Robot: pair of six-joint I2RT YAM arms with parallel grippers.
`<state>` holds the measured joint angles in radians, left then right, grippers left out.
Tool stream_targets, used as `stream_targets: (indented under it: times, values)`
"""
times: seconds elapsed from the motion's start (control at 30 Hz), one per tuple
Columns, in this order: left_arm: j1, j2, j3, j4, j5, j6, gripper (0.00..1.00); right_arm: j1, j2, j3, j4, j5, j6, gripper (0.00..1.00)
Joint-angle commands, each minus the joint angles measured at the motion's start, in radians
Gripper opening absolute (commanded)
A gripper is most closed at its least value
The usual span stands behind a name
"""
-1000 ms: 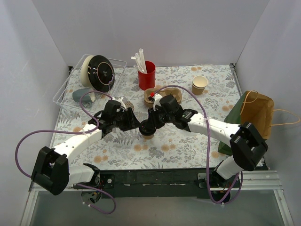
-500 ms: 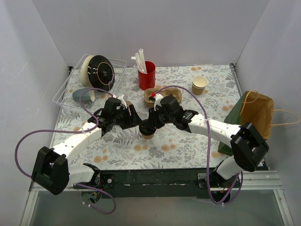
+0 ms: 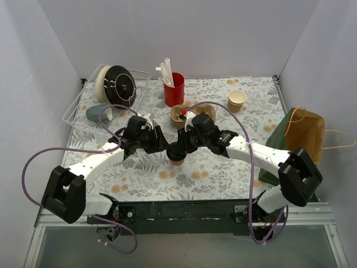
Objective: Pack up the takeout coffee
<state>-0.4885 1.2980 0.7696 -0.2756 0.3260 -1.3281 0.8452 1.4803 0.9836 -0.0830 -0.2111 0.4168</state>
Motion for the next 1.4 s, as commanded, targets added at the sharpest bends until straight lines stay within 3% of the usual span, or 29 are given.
stream_targets:
  times: [0.0,0.27,0.57,1.1,1.37]
  values:
    - [-0.005,0.001,0.002,0.006,-0.008,0.02,0.47,0.002,-0.064,0.041,-0.012,0.027,0.005,0.41]
    - [-0.005,0.0,0.0,0.006,-0.008,0.027,0.47,-0.052,-0.127,0.007,-0.031,0.091,0.011,0.59]
    - [-0.004,-0.006,-0.015,0.026,0.008,0.027,0.46,-0.106,-0.103,-0.068,0.011,0.012,0.059,0.62]
    - [-0.005,-0.002,-0.064,0.055,0.021,0.021,0.44,-0.175,-0.052,-0.203,0.219,-0.201,0.14,0.59]
    - [-0.005,0.006,-0.072,0.058,0.019,0.021,0.42,-0.193,-0.046,-0.266,0.295,-0.22,0.172,0.5]
